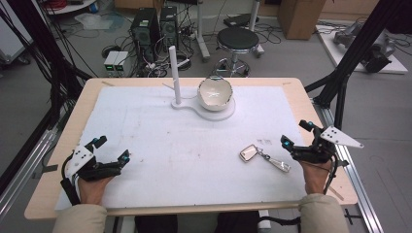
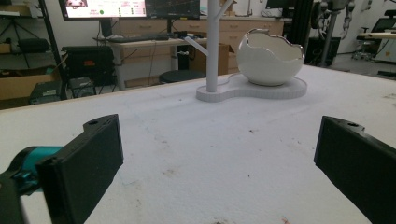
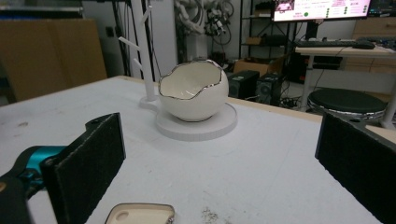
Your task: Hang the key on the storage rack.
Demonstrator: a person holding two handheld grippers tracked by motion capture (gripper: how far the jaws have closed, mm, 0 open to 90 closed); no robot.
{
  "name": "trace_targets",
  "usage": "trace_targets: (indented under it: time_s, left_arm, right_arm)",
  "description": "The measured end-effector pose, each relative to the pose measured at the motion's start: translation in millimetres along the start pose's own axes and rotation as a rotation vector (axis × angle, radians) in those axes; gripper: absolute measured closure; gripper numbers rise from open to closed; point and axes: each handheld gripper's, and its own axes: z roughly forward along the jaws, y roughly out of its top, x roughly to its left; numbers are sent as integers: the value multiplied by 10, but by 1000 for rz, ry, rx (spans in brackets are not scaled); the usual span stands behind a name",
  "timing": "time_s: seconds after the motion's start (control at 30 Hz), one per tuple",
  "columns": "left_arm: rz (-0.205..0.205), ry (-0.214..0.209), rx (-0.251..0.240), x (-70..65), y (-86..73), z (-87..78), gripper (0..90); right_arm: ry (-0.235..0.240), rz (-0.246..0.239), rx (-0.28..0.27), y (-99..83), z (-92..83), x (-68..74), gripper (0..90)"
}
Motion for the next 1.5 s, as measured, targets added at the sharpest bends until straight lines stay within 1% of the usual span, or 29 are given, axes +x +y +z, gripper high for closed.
trace_targets:
  time_s: [0.1,0.17,0.2,0.23,0.3,0.33,0.37,0.4,0.43,0.47,0.5,0.53,0.57,0.6,0.7,0.73,0.8,0.83,0.87,0.9,1.0,1.03,1.17,1.23,1.37,1.4,1.43,1.47,1.5]
  left_arm:
    - [0,0,0,0,0,0,17]
    - [0,0,1,0,0,0,17]
    - [1,0,0,0,0,0,17]
    - [1,0,0,0,0,0,17]
    - [0,-1,0,0,0,0,17]
    - [-1,-1,0,1,0,0,17]
    - [0,-2,2,2,0,1,17]
    - [-3,-4,3,-1,0,2,17]
    - [-3,-4,3,-1,0,2,17]
    - [1,-5,6,-3,1,2,17]
    - [1,-5,6,-3,1,2,17]
    - [-5,-4,5,-1,2,6,17]
    - [-5,-4,5,-1,2,6,17]
    - [-3,-5,7,5,3,5,17]
    - [-3,-5,6,2,2,6,17]
    - [-3,-4,6,1,2,6,17]
    - [-2,-5,6,0,2,7,17]
    - [-3,-4,7,1,2,7,17]
    - [-3,-4,7,1,2,7,17]
    - [-4,-5,6,-1,2,8,17]
    - [0,-7,9,-1,3,7,17]
    - [-1,-5,9,-1,3,7,17]
    - [-1,-5,10,1,3,9,17]
    - [0,-5,11,1,3,9,17]
    - [2,-7,14,1,5,11,17]
    - [3,-7,16,1,5,11,17]
    - [2,-7,15,-1,5,14,17]
    - [2,-7,15,-1,5,14,17]
    - [3,-8,16,-1,5,13,17]
  right_arm:
    - [8,-47,31,189,-64,6,7]
    - [32,-62,55,283,-101,2,45]
    - [54,-73,72,321,-120,-4,51]
    - [61,-83,90,354,-132,-9,51]
    - [86,-96,137,410,-150,-22,51]
    - [101,-90,167,432,-156,-25,51]
    - [108,-94,192,456,-155,-30,51]
    - [116,-109,221,476,-149,-37,51]
    - [116,-109,221,476,-149,-37,51]
    - [141,-122,276,506,-134,-40,51]
    - [152,-141,316,518,-114,-48,51]
    - [166,-149,354,522,-97,-54,51]
    - [166,-149,354,522,-97,-54,51]
    - [186,-160,421,506,-53,-65,51]
    - [213,-180,519,432,11,-67,51]
    - [221,-177,558,400,28,-61,51]
    - [236,-194,617,330,67,-57,51]
    - [242,-194,648,297,80,-51,51]
    - [242,-194,648,297,80,-51,51]
    - [258,-198,694,235,111,-56,51]
    - [261,-205,767,158,154,-46,51]
    - [267,-214,785,137,172,-44,51]
    - [263,-237,868,69,223,-23,51]
    - [268,-247,896,36,241,-19,56]
    - [274,-245,962,-30,272,-3,72]
    - [274,-245,962,-30,272,-3,72]
    - [281,-248,988,-55,283,3,117]
    - [286,-244,991,-62,286,3,149]
    - [294,-235,994,-75,291,3,154]
